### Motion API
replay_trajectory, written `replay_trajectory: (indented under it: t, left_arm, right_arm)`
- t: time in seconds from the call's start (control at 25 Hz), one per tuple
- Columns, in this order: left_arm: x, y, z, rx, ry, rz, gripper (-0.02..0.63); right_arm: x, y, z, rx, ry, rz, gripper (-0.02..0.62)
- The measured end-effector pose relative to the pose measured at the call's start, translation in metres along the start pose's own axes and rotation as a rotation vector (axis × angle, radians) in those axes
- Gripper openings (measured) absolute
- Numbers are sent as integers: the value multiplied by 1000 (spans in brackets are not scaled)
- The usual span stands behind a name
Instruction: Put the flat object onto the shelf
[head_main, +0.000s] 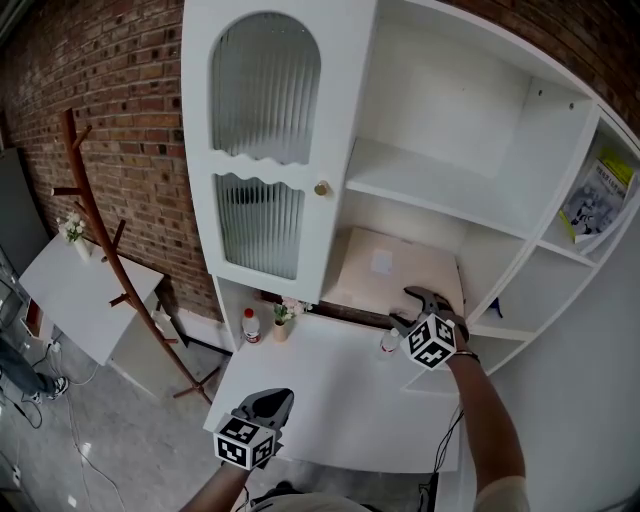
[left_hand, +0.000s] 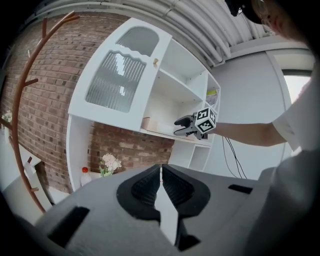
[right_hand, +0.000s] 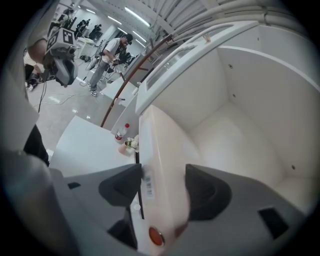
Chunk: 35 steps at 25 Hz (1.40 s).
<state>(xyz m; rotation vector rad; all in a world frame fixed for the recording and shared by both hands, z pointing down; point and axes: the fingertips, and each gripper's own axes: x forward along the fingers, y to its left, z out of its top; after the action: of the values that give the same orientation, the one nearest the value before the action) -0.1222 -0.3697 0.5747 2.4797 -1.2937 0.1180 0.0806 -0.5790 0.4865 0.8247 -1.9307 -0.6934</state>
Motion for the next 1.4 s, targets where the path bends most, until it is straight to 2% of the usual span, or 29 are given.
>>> replay_trajectory:
  t: [0.28,0.52,0.72,0.88,1.04,1.08,1.16,1.4]
  left_arm:
    - [-8,7,5,18,-8,10,34]
    - [-11,11,2,16,-6,10,34]
    - [-6,7,8,37,-12,-20,34]
    - [-2,4,12,49,-16,-44,34]
    - [-1,2,12,45,-22,-63,34]
    - [-1,2,11,44,-20,-66,34]
    - [-1,2,8,45,-13,-71,34]
    - [-2,-1,8,65,-13,-81,34]
  right_arm:
    - [7,-7,-6,10,20,24,290]
    - [-12,-10,3,22,-14,-67,290]
    - [-33,-2,2,170,-67,-73,290]
    - [-52,4,-3,241,-79,-101,288]
    - [-79,15,-4,420,-148,-139,277]
    - [-87,18,-3,457,-168,-154,265]
    - [-100,29,-4,500,-205,-174,194]
    - [-135,62,0,580,-270,-195,153]
